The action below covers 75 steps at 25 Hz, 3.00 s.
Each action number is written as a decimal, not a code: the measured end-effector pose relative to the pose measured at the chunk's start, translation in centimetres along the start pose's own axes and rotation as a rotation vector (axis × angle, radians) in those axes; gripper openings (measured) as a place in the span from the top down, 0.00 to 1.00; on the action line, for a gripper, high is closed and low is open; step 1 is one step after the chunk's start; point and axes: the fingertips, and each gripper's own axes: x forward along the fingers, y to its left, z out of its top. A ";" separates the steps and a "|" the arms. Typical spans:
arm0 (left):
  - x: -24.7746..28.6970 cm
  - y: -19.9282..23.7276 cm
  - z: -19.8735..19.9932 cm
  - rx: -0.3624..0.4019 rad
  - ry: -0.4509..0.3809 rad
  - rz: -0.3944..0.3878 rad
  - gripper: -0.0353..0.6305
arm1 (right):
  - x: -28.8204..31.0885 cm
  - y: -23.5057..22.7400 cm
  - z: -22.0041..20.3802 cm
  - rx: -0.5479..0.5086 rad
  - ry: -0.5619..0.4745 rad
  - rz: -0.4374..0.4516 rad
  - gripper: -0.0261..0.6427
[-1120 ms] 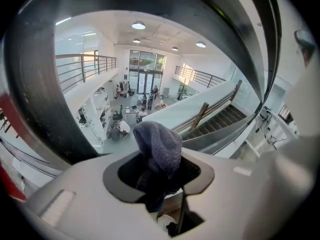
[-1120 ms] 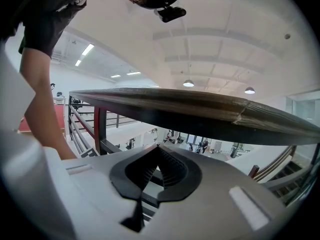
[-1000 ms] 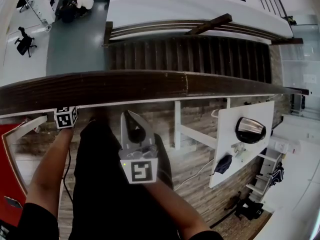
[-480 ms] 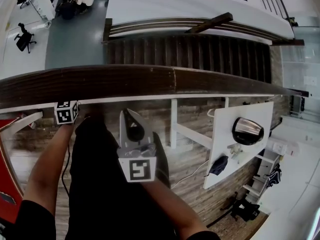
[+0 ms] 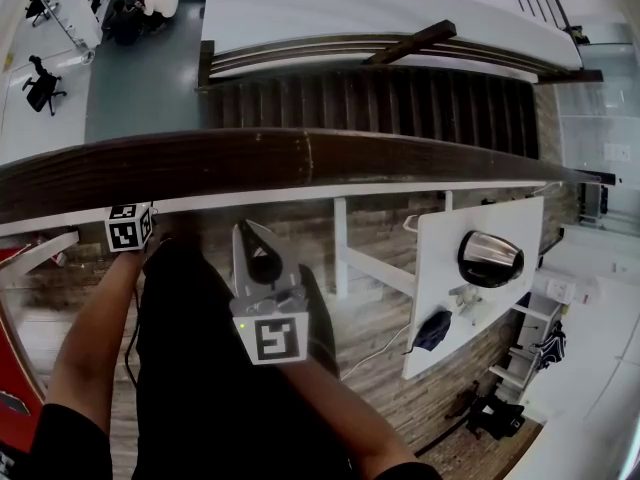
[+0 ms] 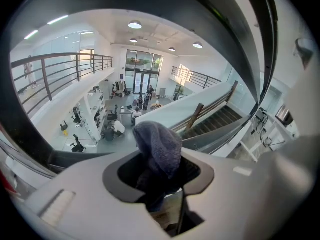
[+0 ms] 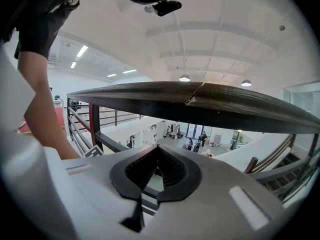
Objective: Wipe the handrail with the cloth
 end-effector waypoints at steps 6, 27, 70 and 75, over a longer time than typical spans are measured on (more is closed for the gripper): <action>0.5 -1.6 0.5 0.017 -0.006 -0.017 0.75 | -0.3 -0.9 -0.5 -0.025 0.015 0.011 0.96; 1.6 -6.4 1.0 0.032 0.011 -0.028 0.75 | -1.9 -4.6 -2.9 0.076 0.028 0.002 0.96; 4.8 -16.2 3.0 -0.001 -0.001 -0.044 0.75 | -5.0 -13.3 -5.4 0.128 0.008 0.022 0.96; 5.0 -16.7 3.0 -0.031 -0.022 -0.030 0.75 | -5.2 -13.9 -5.7 0.128 0.019 0.030 0.96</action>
